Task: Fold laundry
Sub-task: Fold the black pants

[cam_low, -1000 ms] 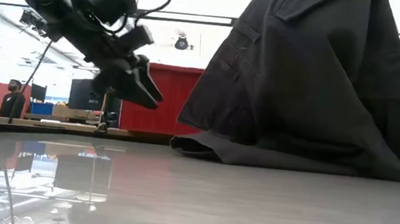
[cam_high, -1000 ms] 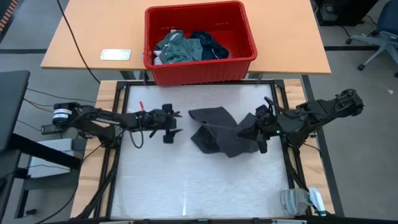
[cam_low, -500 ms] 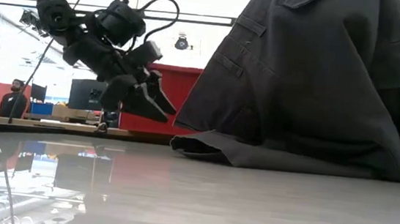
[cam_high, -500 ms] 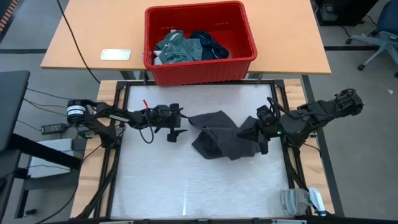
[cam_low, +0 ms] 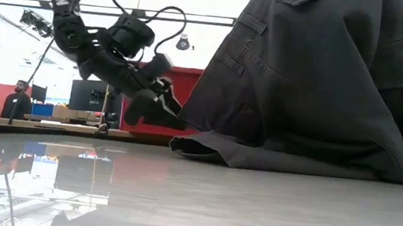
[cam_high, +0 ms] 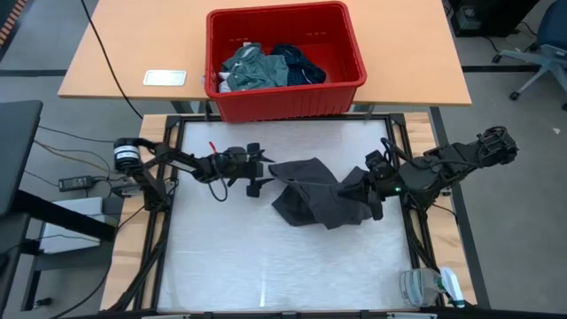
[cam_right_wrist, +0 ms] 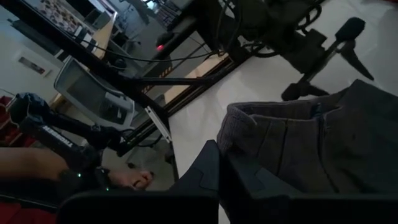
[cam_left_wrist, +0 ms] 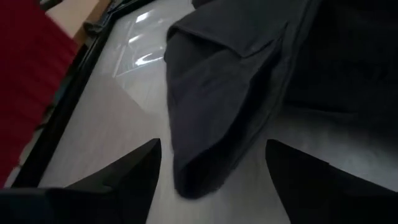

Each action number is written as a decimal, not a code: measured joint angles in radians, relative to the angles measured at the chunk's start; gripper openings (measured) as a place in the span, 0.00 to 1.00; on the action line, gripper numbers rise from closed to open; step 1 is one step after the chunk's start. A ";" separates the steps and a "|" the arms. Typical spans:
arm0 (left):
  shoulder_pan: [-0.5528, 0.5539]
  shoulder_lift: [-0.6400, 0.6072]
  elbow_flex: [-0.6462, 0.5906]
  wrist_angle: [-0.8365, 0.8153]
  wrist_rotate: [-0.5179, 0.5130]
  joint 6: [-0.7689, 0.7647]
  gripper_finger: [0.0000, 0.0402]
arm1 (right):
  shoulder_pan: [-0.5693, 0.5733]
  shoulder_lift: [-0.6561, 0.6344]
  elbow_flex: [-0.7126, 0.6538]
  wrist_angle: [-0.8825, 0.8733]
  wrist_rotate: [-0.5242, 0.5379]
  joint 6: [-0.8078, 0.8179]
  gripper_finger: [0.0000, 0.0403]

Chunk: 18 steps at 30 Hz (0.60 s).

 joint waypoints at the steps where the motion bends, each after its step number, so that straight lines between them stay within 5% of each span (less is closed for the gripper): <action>1: -0.005 0.016 0.014 -0.002 -0.004 0.018 0.68 | 0.000 0.000 0.000 0.000 0.000 0.000 0.02; 6: -0.027 0.025 0.099 -0.098 -0.098 0.045 0.39 | 0.000 0.000 0.000 -0.003 0.001 -0.001 0.02; 11: -0.038 -0.080 0.223 -0.478 -0.110 0.049 0.05 | 0.000 0.000 0.001 -0.092 0.075 -0.002 0.02; 18: -0.033 -0.304 0.441 -1.012 -0.151 0.232 0.02 | -0.019 -0.001 0.001 -0.269 0.351 -0.005 0.02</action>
